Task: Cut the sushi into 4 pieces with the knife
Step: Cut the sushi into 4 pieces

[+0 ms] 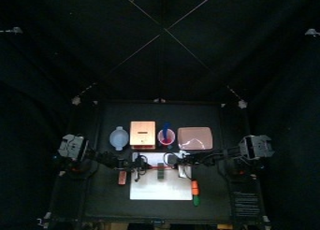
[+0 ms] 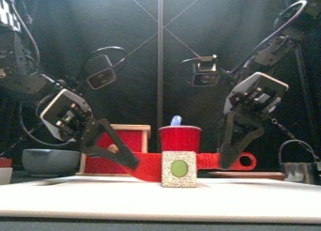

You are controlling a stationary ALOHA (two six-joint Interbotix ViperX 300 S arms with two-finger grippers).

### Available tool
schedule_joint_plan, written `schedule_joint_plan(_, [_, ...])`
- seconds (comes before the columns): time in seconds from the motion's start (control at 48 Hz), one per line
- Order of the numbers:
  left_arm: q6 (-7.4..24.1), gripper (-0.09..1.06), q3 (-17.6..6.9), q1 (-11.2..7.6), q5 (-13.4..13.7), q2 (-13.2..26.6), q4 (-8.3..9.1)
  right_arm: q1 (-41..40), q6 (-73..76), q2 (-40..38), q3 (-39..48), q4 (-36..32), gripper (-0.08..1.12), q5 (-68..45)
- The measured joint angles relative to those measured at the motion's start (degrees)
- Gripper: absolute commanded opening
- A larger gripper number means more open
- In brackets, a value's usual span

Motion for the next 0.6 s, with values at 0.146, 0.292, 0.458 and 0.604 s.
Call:
schedule_joint_plan(0.146, [0.4, 0.18, -0.3, -0.09, -0.1, 0.3, -0.79, 0.0, -0.1, 0.2, 0.0, 0.2, 0.06, -0.1])
schedule_joint_plan(0.292, [2.1, 0.18, -0.4, 0.18, 0.0, 0.3, -0.88, -0.4, -0.1, 0.1, 0.1, -0.1, 0.06, -0.1])
schedule_joint_plan(0.458, [5.3, 0.18, -0.7, 1.67, 0.4, -0.4, -0.88, -1.9, -0.1, -0.5, 0.3, -1.0, 0.06, -0.1])
schedule_joint_plan(0.604, [7.6, 0.18, -1.2, 3.34, 2.6, -2.1, -0.88, -3.5, -0.2, -1.1, 0.4, -2.2, 0.06, 0.1])
